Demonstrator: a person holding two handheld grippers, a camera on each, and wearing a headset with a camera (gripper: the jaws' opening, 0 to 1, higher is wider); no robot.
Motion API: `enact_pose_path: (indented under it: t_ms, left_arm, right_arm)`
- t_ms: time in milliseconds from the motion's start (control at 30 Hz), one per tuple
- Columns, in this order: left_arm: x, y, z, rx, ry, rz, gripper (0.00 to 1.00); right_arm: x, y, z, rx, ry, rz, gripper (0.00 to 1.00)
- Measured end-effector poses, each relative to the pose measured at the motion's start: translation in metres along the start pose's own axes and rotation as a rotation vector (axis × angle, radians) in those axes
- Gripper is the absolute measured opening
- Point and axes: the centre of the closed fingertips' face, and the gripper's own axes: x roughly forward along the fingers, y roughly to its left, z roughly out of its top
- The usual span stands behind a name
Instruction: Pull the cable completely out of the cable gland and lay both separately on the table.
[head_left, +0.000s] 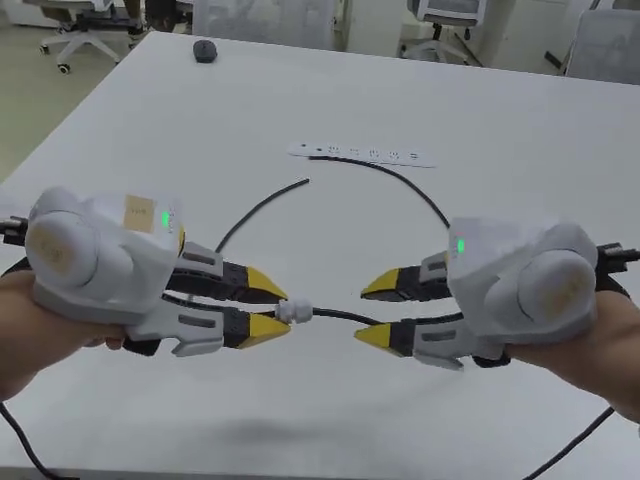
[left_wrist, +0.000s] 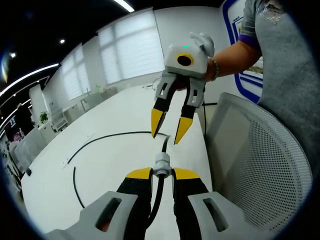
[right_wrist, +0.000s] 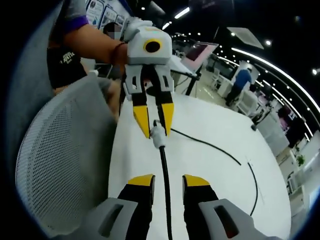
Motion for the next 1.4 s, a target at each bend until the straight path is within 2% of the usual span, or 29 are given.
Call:
enact_pose_path:
  t_ms: [133,267,400,633,900,967,1067,1400]
  left_arm:
    - [0.000,0.000,0.002,0.006,0.002,-0.002,0.15]
    - [0.000,-0.001,0.004,0.007,-0.001,0.000,0.15]
    - [0.001,-0.003,0.004,0.007,-0.002,-0.005,0.15]
    - [0.003,-0.005,0.006,0.007,-0.007,-0.010,0.15]
    - [0.002,-0.002,0.006,0.004,-0.011,-0.006,0.15]
    - [0.001,0.000,0.004,0.008,-0.005,0.000,0.15]
    - [-0.003,0.002,0.002,0.002,-0.007,0.006,0.15]
    - [-0.006,0.006,-0.003,-0.002,-0.009,0.010,0.15]
  right_arm:
    - [0.005,0.002,0.007,-0.030,0.008,0.007,0.15]
    - [0.006,0.003,0.009,-0.036,0.014,0.013,0.12]
    - [0.007,0.005,0.010,-0.088,0.028,0.017,0.05]
    - [0.010,0.009,0.010,-0.119,0.048,0.041,0.00]
    - [0.011,0.005,0.010,-0.148,0.045,0.030,0.00]
    - [0.010,0.003,0.007,-0.164,0.053,0.022,0.00]
    - [0.007,0.001,0.004,-0.144,0.046,0.022,0.00]
    - [0.001,-0.003,-0.018,-0.120,0.080,0.018,0.00]
